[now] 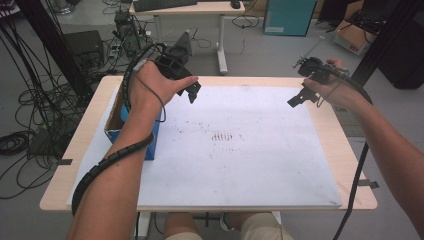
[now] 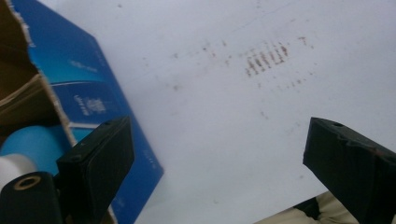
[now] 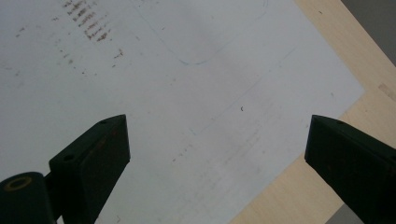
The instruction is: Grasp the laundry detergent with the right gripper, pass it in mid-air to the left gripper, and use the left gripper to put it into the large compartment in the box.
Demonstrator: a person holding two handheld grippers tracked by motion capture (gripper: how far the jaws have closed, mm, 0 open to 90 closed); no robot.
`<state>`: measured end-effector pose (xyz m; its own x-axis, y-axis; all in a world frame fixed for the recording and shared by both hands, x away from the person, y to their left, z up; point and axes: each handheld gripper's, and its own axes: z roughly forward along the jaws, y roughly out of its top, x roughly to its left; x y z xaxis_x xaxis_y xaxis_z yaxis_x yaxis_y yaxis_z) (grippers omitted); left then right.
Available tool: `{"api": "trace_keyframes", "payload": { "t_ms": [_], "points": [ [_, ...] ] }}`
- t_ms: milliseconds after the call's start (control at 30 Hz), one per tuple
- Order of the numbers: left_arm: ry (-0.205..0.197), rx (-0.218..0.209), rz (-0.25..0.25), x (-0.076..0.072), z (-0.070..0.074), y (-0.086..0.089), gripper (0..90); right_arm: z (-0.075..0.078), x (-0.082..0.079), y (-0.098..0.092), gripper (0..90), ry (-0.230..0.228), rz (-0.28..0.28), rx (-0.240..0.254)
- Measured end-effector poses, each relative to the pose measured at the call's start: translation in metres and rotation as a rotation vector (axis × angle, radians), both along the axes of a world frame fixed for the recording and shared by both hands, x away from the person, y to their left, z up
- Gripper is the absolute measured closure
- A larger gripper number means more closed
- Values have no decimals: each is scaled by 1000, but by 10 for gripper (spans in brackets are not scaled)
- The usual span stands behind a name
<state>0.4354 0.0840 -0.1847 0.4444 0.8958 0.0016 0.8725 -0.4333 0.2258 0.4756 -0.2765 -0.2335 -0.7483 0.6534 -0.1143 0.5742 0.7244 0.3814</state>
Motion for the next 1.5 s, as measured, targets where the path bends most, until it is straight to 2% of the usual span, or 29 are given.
{"api": "trace_keyframes", "payload": {
  "t_ms": [167,267,367,567,967,1500],
  "points": [
    [18,-6,-52,-7,-6,-14,91,1,10,0,67,6,-9,-7],
    [29,9,-68,-11,-11,-20,92,2,14,-1,67,11,-12,-11],
    [35,4,-81,-13,-14,-23,92,2,16,-2,67,13,-22,-10],
    [46,5,-91,-14,-21,-25,93,4,19,-2,67,6,-25,-12],
    [47,-6,-99,-13,-23,-24,94,3,20,2,67,11,-22,-21],
    [43,-10,-104,-11,-22,-28,95,5,18,0,67,8,-23,-19]
  ]
}}
